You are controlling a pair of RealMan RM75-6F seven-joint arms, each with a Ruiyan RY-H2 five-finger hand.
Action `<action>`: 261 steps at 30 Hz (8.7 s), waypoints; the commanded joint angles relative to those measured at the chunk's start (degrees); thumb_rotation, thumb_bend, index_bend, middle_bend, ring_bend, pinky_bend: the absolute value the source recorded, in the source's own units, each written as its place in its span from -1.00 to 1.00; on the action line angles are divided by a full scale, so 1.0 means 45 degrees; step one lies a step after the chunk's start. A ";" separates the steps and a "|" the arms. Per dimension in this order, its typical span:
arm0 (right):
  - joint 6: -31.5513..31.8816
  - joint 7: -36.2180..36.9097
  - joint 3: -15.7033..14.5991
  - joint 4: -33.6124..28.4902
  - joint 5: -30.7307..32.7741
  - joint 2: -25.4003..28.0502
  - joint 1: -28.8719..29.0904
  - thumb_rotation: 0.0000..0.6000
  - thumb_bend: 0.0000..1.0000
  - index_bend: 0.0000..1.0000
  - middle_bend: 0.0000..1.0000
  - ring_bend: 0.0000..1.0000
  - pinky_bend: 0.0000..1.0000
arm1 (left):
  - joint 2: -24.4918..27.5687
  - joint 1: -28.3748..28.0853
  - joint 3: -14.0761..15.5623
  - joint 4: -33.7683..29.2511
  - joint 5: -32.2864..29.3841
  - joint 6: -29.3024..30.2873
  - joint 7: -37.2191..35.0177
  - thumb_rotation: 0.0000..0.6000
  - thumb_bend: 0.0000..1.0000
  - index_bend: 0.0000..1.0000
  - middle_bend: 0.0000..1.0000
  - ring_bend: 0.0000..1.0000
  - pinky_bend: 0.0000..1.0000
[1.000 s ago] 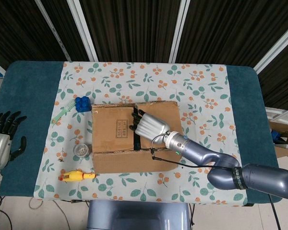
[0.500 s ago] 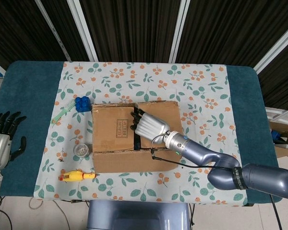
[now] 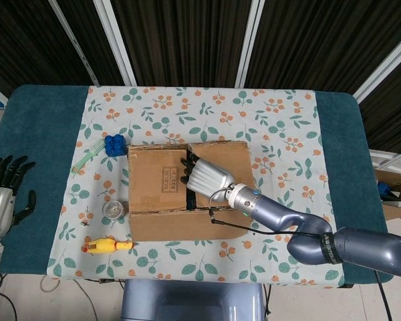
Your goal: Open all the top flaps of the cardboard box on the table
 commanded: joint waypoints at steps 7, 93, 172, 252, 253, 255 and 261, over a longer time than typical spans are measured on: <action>-0.0023 -0.0238 -0.0235 0.0006 -0.0028 -0.0073 0.0115 1.00 1.00 -0.44 -0.35 -0.81 -0.62 | -0.0015 0.0017 0.0010 -0.0019 0.0007 0.0010 -0.0006 1.00 0.05 -0.67 -0.77 -0.99 -1.00; 0.1216 -0.3605 -0.0334 -0.3028 0.1587 0.6031 -0.0234 1.00 1.00 -0.22 -0.25 -0.81 -0.62 | -0.0121 -0.0077 0.0087 -0.0503 0.0158 -0.0053 0.0790 1.00 -0.01 -0.66 -0.76 -0.99 -1.00; 1.3827 0.8646 -0.1404 0.3930 -0.1117 0.0097 -1.3922 1.00 -0.26 -0.71 -0.65 -0.81 -0.62 | 0.1682 -0.6108 -0.1435 -0.1620 0.0241 -0.6619 0.0682 1.00 -0.03 -0.64 -0.68 -0.99 -1.00; 1.3934 0.7371 -0.0499 0.3965 -0.4103 -0.0322 -1.5107 1.00 -0.28 -0.72 -0.66 -0.81 -0.62 | -0.1536 -1.2938 -0.0617 0.0055 -0.3960 -1.2756 0.1550 1.00 0.49 -0.57 -0.13 -0.67 -1.00; 1.3929 0.7376 -0.0484 0.3961 -0.4095 -0.0322 -1.5113 1.00 -0.28 -0.72 -0.66 -0.81 -0.62 | -0.1502 -1.2967 -0.0595 0.0015 -0.4043 -1.2712 0.1652 1.00 0.49 -0.57 -0.12 -0.66 -1.00; 1.3920 0.7367 -0.0469 0.3961 -0.4106 -0.0321 -1.5115 1.00 -0.28 -0.72 -0.66 -0.81 -0.62 | -0.1454 -1.2995 -0.0565 -0.0063 -0.4188 -1.2636 0.1765 1.00 0.49 -0.57 -0.10 -0.66 -1.00; 1.3893 0.7462 -0.0392 0.3961 -0.4076 -0.0314 -1.5143 1.00 -0.28 -0.72 -0.66 -0.81 -0.62 | -0.1211 -1.3091 -0.0451 -0.0338 -0.4596 -1.2439 0.2118 1.00 0.49 -0.58 -0.02 -0.62 -1.00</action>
